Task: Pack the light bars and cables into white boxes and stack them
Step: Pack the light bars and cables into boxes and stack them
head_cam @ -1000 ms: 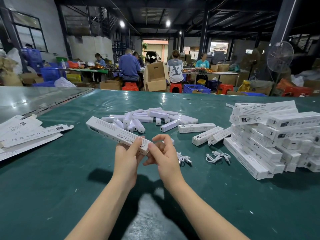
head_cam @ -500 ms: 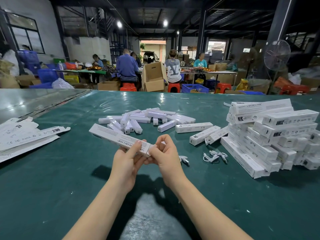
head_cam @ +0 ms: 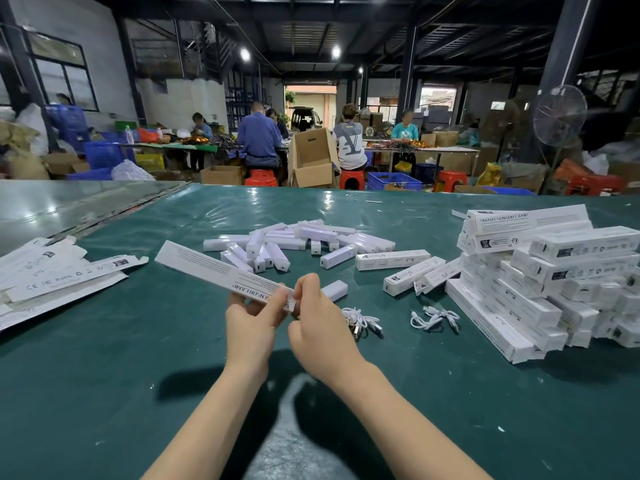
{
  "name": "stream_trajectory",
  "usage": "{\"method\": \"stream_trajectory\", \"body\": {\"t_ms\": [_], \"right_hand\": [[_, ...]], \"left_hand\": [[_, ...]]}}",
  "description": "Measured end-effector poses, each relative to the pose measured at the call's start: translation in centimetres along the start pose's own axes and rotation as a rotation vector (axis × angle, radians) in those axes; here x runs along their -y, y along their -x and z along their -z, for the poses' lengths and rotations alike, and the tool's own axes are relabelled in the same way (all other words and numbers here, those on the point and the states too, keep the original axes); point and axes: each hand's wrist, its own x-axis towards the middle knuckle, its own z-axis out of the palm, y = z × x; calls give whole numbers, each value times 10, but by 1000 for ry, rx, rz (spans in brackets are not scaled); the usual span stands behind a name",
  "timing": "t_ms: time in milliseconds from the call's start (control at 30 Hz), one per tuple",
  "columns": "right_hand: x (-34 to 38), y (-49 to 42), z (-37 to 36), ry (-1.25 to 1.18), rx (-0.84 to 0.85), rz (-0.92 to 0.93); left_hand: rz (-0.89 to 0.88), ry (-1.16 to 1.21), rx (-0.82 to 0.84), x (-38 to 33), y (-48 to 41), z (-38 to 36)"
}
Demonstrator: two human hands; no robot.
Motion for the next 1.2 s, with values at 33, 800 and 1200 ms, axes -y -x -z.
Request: {"method": "stream_trajectory", "body": {"t_ms": [33,800,1200], "right_hand": [[-1,-1,-1,-63,14,-29],[-43,-23,173,-2320,-1252,-468],[-62,-12,144,-2069,-980,-515]], "left_hand": [[12,5,6,-1,-1,1],[174,-487,302,14,2,2],[88,-642,119,5,-22,16]]}}
